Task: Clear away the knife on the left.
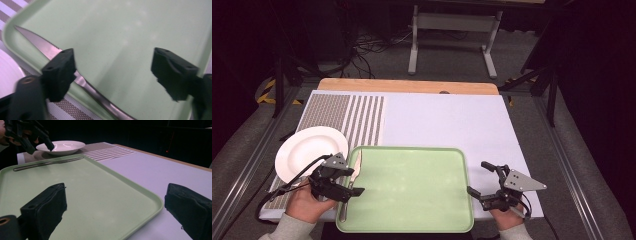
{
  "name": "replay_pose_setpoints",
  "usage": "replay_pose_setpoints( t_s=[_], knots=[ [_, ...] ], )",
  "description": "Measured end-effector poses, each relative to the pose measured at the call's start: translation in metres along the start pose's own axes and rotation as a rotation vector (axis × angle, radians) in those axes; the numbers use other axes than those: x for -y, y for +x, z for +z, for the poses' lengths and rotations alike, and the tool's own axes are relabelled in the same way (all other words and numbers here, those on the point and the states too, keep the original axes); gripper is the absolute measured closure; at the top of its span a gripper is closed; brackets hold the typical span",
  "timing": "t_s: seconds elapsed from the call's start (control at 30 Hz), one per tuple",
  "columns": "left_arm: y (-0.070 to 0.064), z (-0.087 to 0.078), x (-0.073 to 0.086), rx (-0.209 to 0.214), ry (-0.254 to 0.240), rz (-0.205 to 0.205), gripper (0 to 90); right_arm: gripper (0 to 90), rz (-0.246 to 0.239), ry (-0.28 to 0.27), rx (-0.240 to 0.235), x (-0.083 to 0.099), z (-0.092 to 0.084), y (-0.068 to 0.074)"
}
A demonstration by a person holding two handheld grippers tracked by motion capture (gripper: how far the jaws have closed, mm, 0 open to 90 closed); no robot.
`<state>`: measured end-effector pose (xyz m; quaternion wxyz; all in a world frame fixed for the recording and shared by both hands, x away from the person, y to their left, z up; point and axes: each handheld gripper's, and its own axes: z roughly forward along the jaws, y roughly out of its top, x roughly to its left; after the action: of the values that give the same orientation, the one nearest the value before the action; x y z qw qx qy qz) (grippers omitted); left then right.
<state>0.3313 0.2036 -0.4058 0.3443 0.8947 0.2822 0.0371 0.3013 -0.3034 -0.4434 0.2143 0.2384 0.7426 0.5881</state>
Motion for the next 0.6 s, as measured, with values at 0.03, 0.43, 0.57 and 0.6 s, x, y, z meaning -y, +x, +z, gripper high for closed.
replay_pose_setpoints(
  t_s=[0.03, 0.43, 0.57, 0.6],
  knots=[
    [0.0, -0.003, 0.001, 0.005, -0.024, 0.004, 13.5, 4.3, 0.001, 0.0, -0.001, 0.0, 0.0, 0.0],
    [0.001, -0.027, 0.027, 0.001, -0.251, 0.026, 0.4, 4.3, -0.003, -0.001, -0.011, -0.001, 0.005, -0.001],
    [0.004, -0.033, 0.04, 0.007, -0.322, 0.031, 0.5, 4.3, -0.005, -0.002, -0.016, -0.002, 0.006, -0.001],
    [0.005, -0.034, 0.043, -0.001, -0.343, 0.04, 0.4, 4.3, -0.006, 0.0, -0.018, -0.002, 0.007, -0.001]
  ],
)
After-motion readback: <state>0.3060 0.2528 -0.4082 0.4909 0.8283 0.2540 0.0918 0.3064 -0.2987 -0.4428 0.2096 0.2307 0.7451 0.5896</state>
